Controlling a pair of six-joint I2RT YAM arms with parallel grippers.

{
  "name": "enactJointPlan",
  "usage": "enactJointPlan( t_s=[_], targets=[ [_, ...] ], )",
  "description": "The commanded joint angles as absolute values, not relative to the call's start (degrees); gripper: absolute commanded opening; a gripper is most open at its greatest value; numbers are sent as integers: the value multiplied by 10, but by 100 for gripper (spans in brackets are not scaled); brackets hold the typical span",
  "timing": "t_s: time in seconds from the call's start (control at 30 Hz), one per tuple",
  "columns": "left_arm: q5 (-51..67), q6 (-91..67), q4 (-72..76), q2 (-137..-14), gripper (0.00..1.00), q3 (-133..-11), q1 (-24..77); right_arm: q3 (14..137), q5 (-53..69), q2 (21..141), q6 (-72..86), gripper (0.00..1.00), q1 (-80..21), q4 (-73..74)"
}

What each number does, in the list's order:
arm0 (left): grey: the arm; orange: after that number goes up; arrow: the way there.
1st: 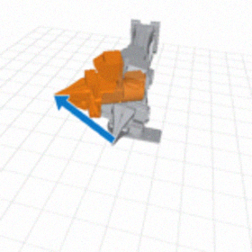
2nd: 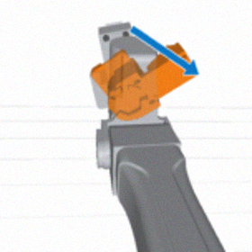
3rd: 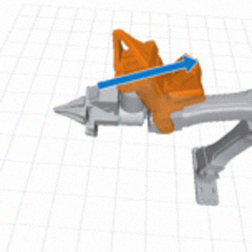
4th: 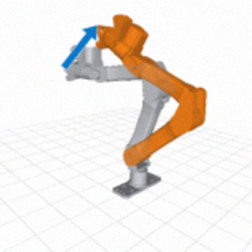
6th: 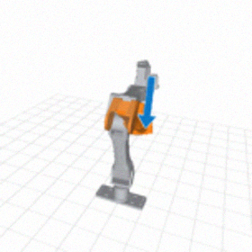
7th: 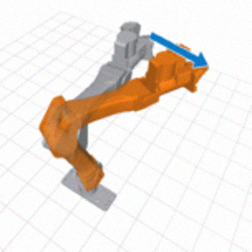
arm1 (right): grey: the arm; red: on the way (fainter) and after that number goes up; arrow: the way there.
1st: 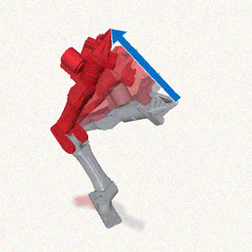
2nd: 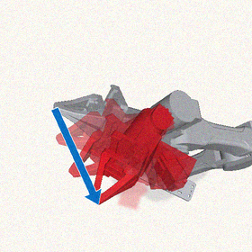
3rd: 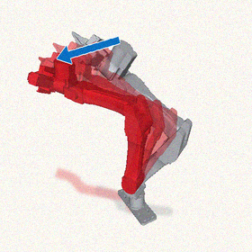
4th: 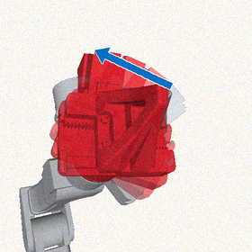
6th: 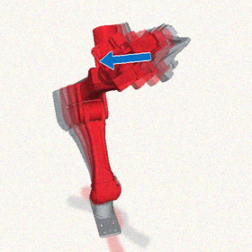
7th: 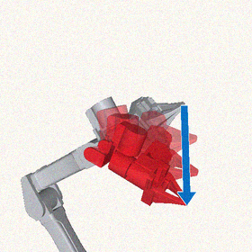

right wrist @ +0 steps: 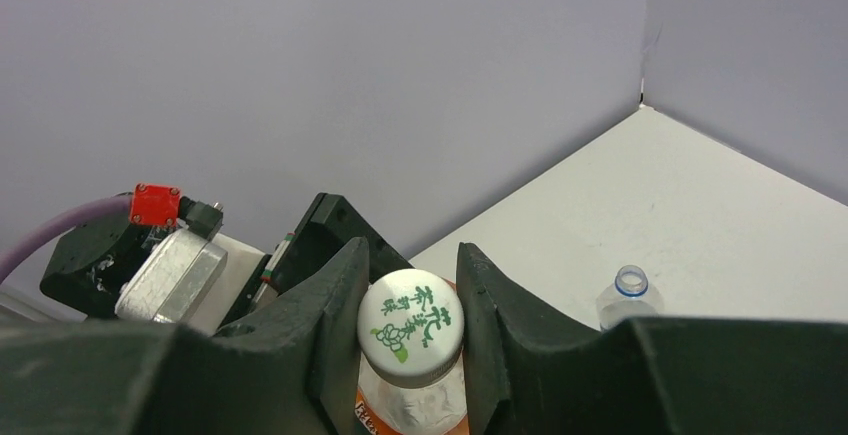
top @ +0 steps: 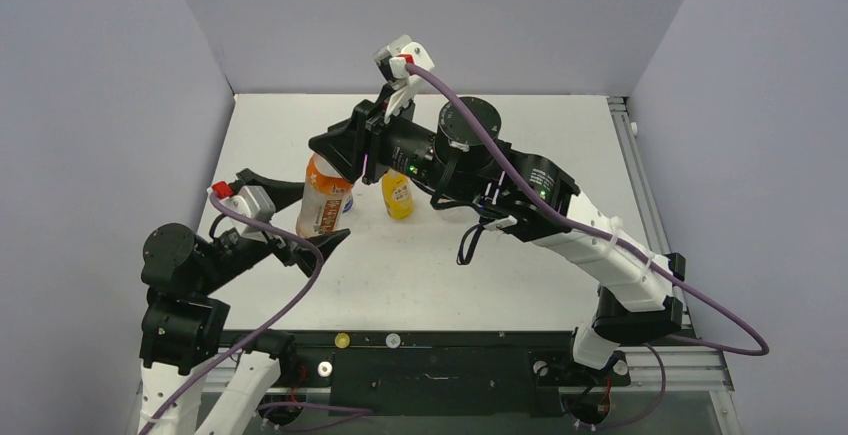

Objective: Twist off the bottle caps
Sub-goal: Unscrew the bottle cap from the plastic bottle.

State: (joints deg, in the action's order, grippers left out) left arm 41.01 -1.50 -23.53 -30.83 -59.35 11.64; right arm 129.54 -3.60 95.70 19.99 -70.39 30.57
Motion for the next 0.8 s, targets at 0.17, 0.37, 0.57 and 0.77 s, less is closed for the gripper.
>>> enactJointPlan(
  t_s=[0.17,0.37,0.57,0.77],
  targets=[
    [421,-149,-134,-353,97,-629,117,1301,-58,958,193,0,-717,287],
    [427,-168,-92,-387,99,-645,117,1298,-79,961,187,0,-726,280],
    [438,-185,-54,-391,80,-649,117,1300,-92,967,187,0,-727,286],
    [447,-213,-30,-380,36,-638,117,1297,-112,965,178,0,-727,294]
  ],
)
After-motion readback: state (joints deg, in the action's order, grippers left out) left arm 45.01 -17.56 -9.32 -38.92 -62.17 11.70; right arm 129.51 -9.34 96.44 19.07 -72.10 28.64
